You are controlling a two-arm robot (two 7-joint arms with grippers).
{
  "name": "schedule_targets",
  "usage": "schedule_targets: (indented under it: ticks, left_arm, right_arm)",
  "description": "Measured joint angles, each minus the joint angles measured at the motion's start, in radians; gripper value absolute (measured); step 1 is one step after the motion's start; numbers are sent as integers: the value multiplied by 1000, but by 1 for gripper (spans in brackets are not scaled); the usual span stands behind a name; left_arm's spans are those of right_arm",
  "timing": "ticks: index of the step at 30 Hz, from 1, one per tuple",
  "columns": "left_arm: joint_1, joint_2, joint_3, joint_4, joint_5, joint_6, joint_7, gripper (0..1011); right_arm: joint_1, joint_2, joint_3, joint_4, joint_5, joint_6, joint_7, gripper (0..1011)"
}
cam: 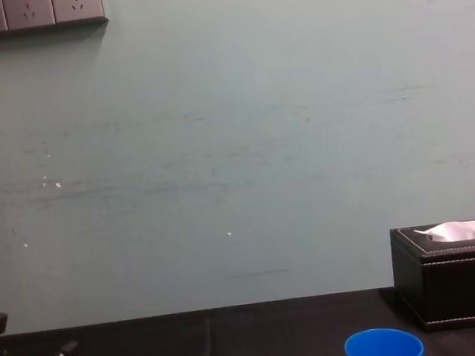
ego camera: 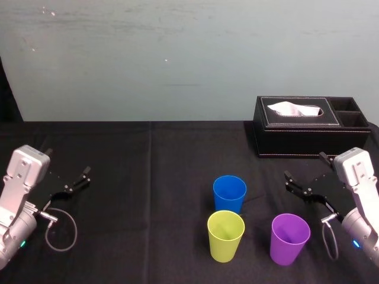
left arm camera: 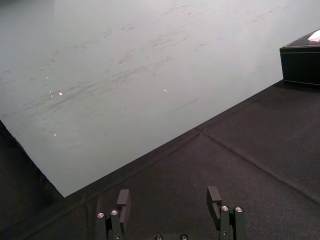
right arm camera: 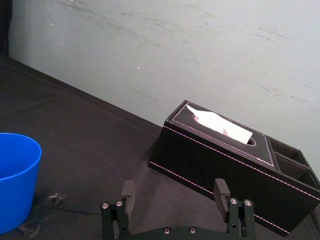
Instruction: Stack the three plastic cups sequentially using one hand.
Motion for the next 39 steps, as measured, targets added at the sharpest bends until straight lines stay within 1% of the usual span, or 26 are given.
schedule_targets:
  ticks: [39]
  left_arm:
    - [0, 0, 0, 0, 0, 0, 0, 1000]
  right_arm:
    - [0, 0, 0, 0, 0, 0, 0, 1004]
